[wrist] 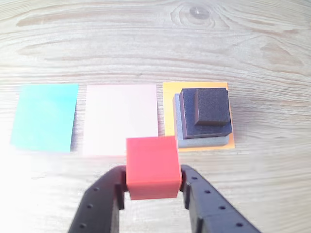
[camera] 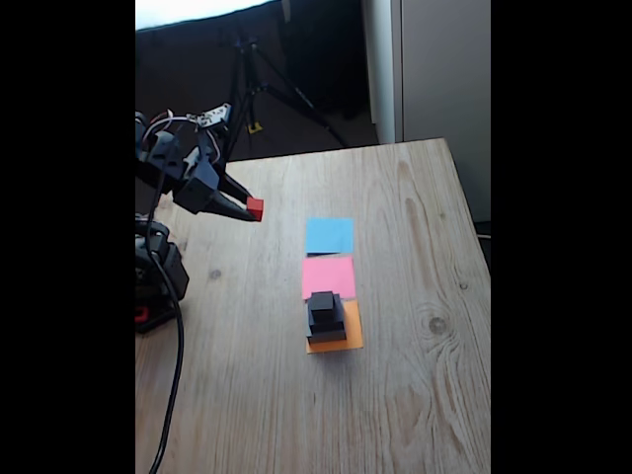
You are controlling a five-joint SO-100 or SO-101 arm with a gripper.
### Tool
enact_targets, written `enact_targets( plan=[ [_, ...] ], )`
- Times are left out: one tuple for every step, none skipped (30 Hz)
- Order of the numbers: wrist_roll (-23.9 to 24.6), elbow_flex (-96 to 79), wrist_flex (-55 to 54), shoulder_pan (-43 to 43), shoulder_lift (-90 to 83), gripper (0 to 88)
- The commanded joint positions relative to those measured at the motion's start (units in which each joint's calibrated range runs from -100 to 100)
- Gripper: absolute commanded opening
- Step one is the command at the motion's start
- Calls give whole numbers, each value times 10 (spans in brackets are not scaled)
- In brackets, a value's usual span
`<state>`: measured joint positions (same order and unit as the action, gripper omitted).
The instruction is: Tower of hanoi
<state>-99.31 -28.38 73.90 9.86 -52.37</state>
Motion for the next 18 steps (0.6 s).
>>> enact_targets(
  plan=[
    [-7, -128, -171, 11, -10, 1],
    [-7, -159, -207, 10, -9, 1],
    [-7, -192, -242, 7, -7, 1],
    [-7, -215, -272, 4, -3, 1],
    [-7, -242, -313, 0, 4, 1],
    [-7, -262, -345, -2, 10, 1],
    [-7, -279, -377, -3, 22, 1],
    [-7, -296, -412, -4, 33, 1],
    [-7, -315, -451, -4, 48, 1],
    [-7, -331, -486, -4, 61, 1],
    [-7, -347, -519, -5, 74, 1],
    [-7, -361, -543, -5, 84, 1],
    [-7, -373, -573, -8, 94, 1],
    [-7, -388, -607, -10, 105, 1],
    [-7, -402, -636, -14, 114, 1],
    [-7, -418, -671, -18, 125, 1],
    [-7, -433, -705, -22, 135, 1],
    [-7, -450, -739, -25, 145, 1]
  ],
)
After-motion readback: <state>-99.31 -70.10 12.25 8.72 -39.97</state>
